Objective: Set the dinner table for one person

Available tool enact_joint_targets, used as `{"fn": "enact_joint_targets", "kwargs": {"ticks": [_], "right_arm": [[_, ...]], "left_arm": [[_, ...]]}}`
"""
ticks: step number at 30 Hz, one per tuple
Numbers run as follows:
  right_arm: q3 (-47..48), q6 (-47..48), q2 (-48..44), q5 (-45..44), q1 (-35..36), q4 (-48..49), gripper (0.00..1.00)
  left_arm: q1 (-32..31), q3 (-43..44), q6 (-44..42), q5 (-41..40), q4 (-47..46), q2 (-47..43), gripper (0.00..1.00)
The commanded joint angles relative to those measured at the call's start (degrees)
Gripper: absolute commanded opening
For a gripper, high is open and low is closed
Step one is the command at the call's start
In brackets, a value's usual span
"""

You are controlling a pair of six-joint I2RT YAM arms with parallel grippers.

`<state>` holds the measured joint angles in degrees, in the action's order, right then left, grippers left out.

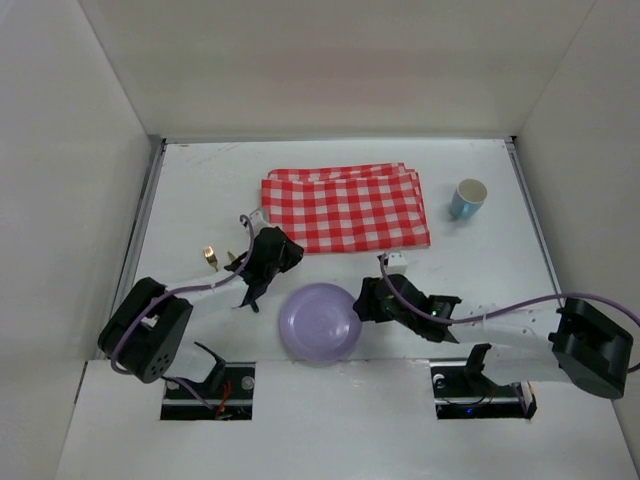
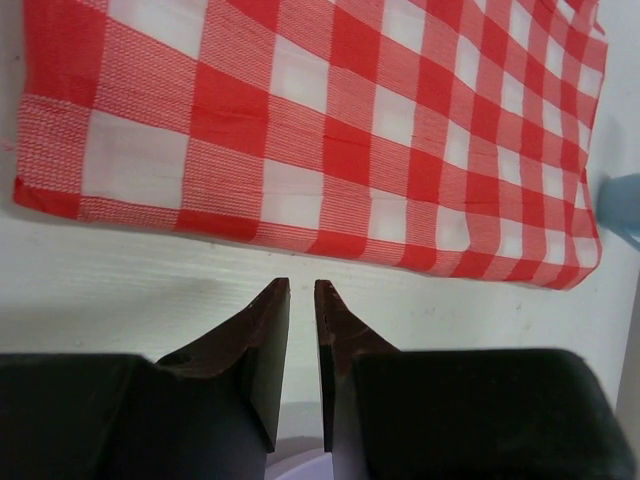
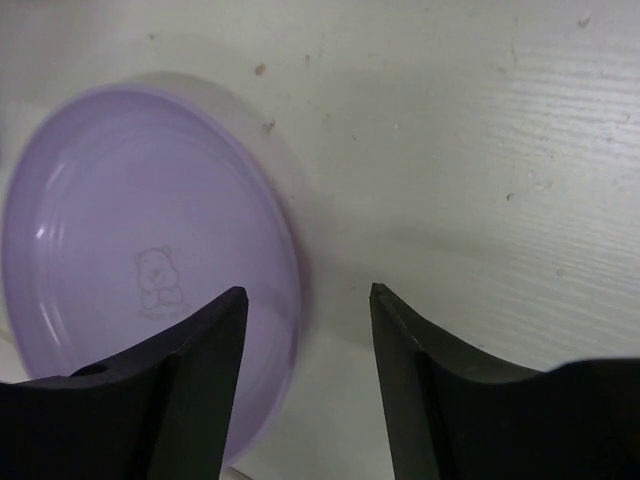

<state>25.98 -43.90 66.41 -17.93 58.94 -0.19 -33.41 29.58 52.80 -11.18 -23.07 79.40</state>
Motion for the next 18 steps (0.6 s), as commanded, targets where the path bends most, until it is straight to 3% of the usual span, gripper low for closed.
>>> {"fn": "enact_joint_targets", "kwargs": {"ticks": [1, 5, 10, 14, 18], "right_arm": [[0.0, -1.6, 3.0, 1.5, 0.7, 4.3, 0.57], [1.1, -1.7, 6.9, 2.6, 1.7, 5.2, 0.49], [1.4, -2.9, 6.7, 1.7, 1.8, 5.3, 0.17], [2.3, -0.9, 0.8, 1.2, 0.2, 4.1, 0.12], [7.1, 2.3, -0.8, 2.2, -9.1, 3.1, 0.11]], "left_arm": [[-0.4, 2.8, 0.6, -2.0, -3.1, -0.1, 0.15], [1.1, 2.0, -0.4, -2.4, -2.3, -3.4, 0.15], [3.4, -2.5, -3.0, -3.8, -1.4, -12.4, 0.21], [7.1, -7.1, -5.2, -5.5, 0.1, -24.1, 0.25], [10.7, -9.4, -7.4, -6.7, 1.1, -31.8, 0.29]]}}
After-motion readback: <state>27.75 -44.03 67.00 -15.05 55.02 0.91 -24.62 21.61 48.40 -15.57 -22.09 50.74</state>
